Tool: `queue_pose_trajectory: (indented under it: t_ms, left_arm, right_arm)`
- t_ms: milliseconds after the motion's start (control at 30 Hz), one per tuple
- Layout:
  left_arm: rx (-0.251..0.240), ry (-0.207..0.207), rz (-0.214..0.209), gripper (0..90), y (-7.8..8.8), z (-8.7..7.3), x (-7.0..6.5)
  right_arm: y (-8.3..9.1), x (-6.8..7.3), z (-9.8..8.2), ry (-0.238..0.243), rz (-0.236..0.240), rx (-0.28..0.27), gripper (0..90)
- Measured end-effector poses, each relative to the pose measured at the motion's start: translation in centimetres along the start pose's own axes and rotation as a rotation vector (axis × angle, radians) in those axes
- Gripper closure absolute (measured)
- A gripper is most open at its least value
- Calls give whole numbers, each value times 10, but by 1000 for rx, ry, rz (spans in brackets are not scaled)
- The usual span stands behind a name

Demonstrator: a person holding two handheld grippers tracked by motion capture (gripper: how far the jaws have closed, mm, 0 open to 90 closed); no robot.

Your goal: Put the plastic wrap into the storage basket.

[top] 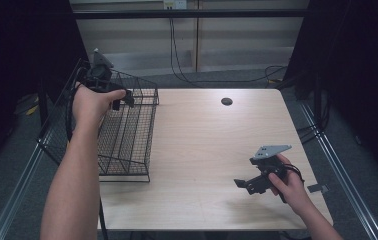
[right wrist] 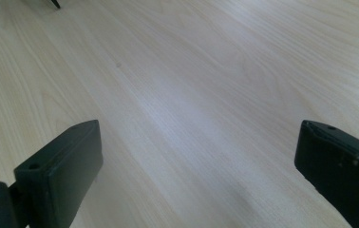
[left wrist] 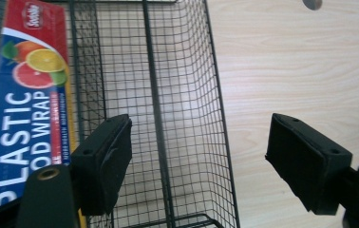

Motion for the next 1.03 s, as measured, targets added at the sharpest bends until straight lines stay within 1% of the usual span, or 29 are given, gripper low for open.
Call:
queue_pose_trajectory:
  t_ms: [67, 100, 167, 267, 333, 367, 400, 467, 567, 667, 733, 767, 833, 900, 933, 967, 1000, 1033]
  left_arm:
    - [-1, -4, -16, 226, -2, -2, -4]
    - [-1, -4, -16, 222, -2, -2, -4]
    - [1, -20, -25, 221, -4, -3, -7]
    - [3, -32, -40, 215, -7, -5, -11]
    - [2, -41, -53, 212, -8, -7, -14]
    - [2, -46, -56, 211, -9, -8, -15]
    - [6, -55, -64, 209, -10, -10, -17]
    - [0, -64, -81, 207, -11, -12, -21]
    - [-13, -67, -124, 199, -13, -16, -26]
    - [-22, -88, -143, 194, -15, -20, -31]
    - [-30, -97, -159, 192, -16, -23, -35]
    - [-24, -113, -165, 190, -17, -25, -37]
    - [-22, -129, -183, 187, -18, -28, -40]
    - [-16, -139, -191, 184, -20, -31, -43]
    - [-22, -136, -191, 181, -21, -32, -45]
    - [-15, -151, -192, 177, -22, -33, -45]
    - [-15, -152, -195, 174, -23, -34, -46]
    - [-15, -154, -201, 169, -23, -34, -46]
  right_arm:
    - [0, 0, 0, 2, -1, -2, 21]
    - [0, 0, 0, 2, -1, -2, 21]
    - [1, 0, 0, 1, -4, -1, 21]
    - [1, 0, 0, 2, -5, -2, 20]
    - [0, 0, -1, 0, 4, -3, 20]
    - [0, 0, -1, 2, -3, -2, 20]
    - [0, 0, -1, 4, -4, 0, 21]
    - [0, 0, -1, 3, -7, 2, 21]
    - [-1, 0, -2, 7, -6, 1, 21]
    - [-1, 1, -2, 6, 1, 5, 21]
    - [-1, 2, -2, 7, -4, 4, 21]
    - [-1, 2, -2, 5, 4, 5, 21]
    - [-2, 2, -3, 6, 1, 6, 21]
    - [-2, 2, -3, 7, 3, 6, 21]
    - [-2, 2, -3, 9, -4, 10, 21]
    - [-2, 3, -3, 7, -2, 12, 21]
    - [-3, 3, -3, 8, 4, 13, 21]
    - [-3, 2, -3, 8, -2, 15, 21]
Point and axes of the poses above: each handheld gripper's, and its own axes: y roughly backward along the jaws, z roughly out of its top, x roughly to its left, the point moved 2 cm from there along -y, roughly forward along the jaws, and after that the axes turned 14 degrees about -x, right-handed, at the moved point
